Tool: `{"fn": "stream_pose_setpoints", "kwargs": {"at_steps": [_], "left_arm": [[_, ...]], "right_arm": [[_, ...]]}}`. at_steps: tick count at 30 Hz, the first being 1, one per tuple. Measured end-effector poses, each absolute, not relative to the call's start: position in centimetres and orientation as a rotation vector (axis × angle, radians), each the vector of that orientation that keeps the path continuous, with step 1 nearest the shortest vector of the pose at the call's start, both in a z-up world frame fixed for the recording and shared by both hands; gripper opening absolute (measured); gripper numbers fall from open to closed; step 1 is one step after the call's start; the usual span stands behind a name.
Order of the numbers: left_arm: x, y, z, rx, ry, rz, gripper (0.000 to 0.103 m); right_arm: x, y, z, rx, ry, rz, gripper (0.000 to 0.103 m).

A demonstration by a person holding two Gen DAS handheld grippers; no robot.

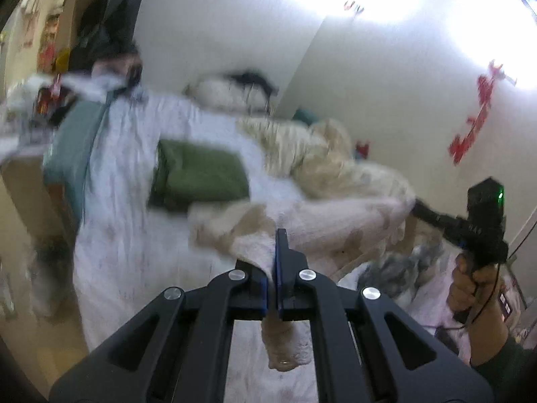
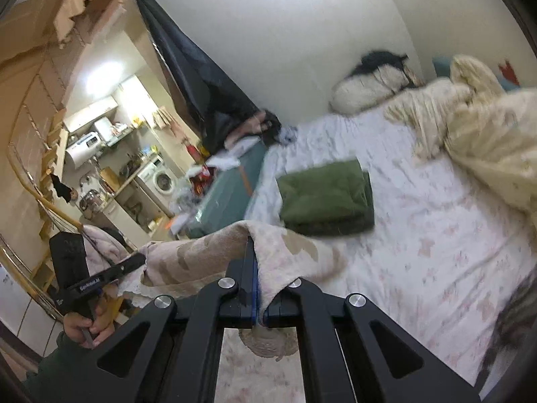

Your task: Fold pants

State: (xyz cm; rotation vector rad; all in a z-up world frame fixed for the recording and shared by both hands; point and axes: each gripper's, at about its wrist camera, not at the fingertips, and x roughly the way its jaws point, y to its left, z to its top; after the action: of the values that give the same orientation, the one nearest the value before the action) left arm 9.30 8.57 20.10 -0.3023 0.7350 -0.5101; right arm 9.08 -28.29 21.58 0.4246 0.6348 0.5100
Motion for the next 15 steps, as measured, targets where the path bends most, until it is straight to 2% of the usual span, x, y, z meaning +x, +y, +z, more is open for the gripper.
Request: {"fn": "stream_pose_setpoints", "kwargs": {"at_steps": [4,7,10,15], "left_arm": [[7.6,7.3,10.3,-0.297,1.013,-0.466,0.002],[5.5,6.2,1.9,-0.242,1.245,-0.408,0.002],[3.6,6.4,-4.2,-0.273,1.427,-0.338,0.002],[2.1,6.1,-7.8,-0.15,1.506,-0.284,0.002]], "right_arm": [[7.5,-28.8,12.9,0.465,0.799,0.486,0.001],[5.6,-29.0,3.7,0.496,0.998,0.439,0.001],[3.9,-28.9,-3.3,0.487,1.175,0.381,0.001],[1.2,-28.2,-9.9,0.437,1.403,0.28,0.001]]}}
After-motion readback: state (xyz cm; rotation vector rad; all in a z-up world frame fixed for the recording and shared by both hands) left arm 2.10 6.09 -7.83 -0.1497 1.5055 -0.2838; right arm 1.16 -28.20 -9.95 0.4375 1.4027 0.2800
